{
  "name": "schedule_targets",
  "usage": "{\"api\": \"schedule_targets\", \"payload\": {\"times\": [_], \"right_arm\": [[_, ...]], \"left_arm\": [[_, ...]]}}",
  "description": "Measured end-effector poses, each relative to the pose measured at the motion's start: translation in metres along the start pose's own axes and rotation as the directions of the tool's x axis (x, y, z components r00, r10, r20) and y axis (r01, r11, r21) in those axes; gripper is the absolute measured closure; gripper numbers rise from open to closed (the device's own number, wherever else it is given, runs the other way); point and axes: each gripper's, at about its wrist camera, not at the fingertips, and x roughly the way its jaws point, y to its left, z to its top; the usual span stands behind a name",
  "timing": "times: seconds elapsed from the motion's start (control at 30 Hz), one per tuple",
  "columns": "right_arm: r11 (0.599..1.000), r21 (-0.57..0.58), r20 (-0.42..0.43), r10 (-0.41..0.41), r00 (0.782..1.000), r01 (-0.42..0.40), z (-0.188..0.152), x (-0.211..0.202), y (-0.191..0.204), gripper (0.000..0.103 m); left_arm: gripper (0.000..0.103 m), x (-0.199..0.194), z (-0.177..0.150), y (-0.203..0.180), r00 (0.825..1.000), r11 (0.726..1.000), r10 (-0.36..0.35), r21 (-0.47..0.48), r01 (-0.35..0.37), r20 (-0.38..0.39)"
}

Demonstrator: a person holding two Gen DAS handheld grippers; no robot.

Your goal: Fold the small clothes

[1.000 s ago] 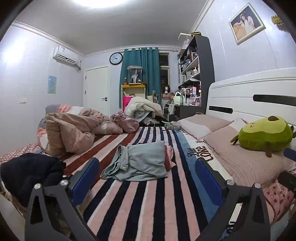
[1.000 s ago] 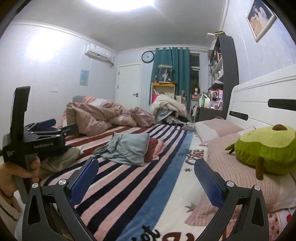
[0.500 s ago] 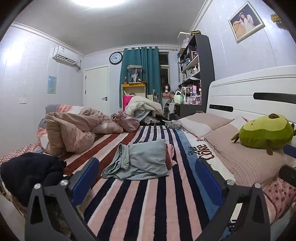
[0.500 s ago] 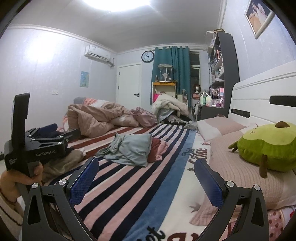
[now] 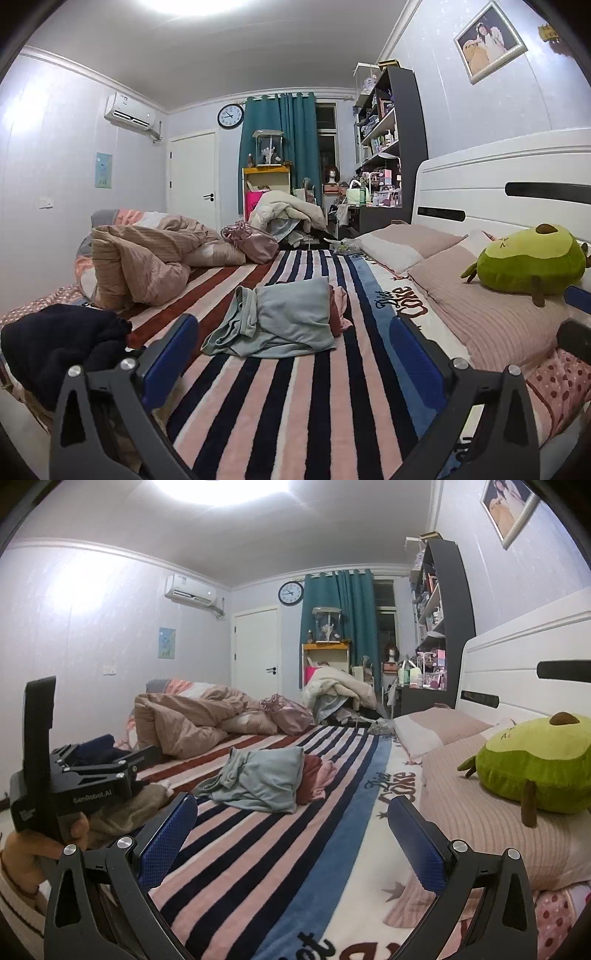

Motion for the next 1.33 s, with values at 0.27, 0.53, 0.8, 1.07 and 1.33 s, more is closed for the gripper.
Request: {"api": "schedule_targets", "payload": {"times": [0.27,0.53,0.8,1.07,1.33], "right_arm": [[1.000,0.022,0.002,0.007,1.000,-0.007,-0.0003,0.0000,-0.0024,0.000],[1.000,0.023,0.000,0.007,1.000,-0.007,-0.0010,0.0002,-0.0026,0.000],[1.000,0.026,0.002,0.007,1.000,-0.007,-0.0018,0.0006,-0.0025,0.000],[1.000,0.030,0.001,0.006,1.000,-0.006,-0.0026,0.0003,-0.0011,0.000],[1.000,0.030,0.001,0.008,1.000,-0.008,-0.0022,0.0006,-0.0037,0.000]], "left_arm": [[0.001,0.0005,-0.0008,-0.0015,1.000,1.000,0.000,0.008,0.000,0.000],[0.001,-0.0030,0.0000,-0.0045,1.000,0.999,0.021,0.034,-0.022,0.019],[0.001,-0.0051,0.0012,-0.0048,1.000,0.999,0.018,0.032,-0.019,0.017],[0.001,-0.0059,0.0015,-0.0058,1.000,0.999,0.019,0.035,-0.020,0.017],[0.001,-0.0049,0.0017,-0.0065,1.000,0.999,0.002,0.033,-0.002,0.010]]}}
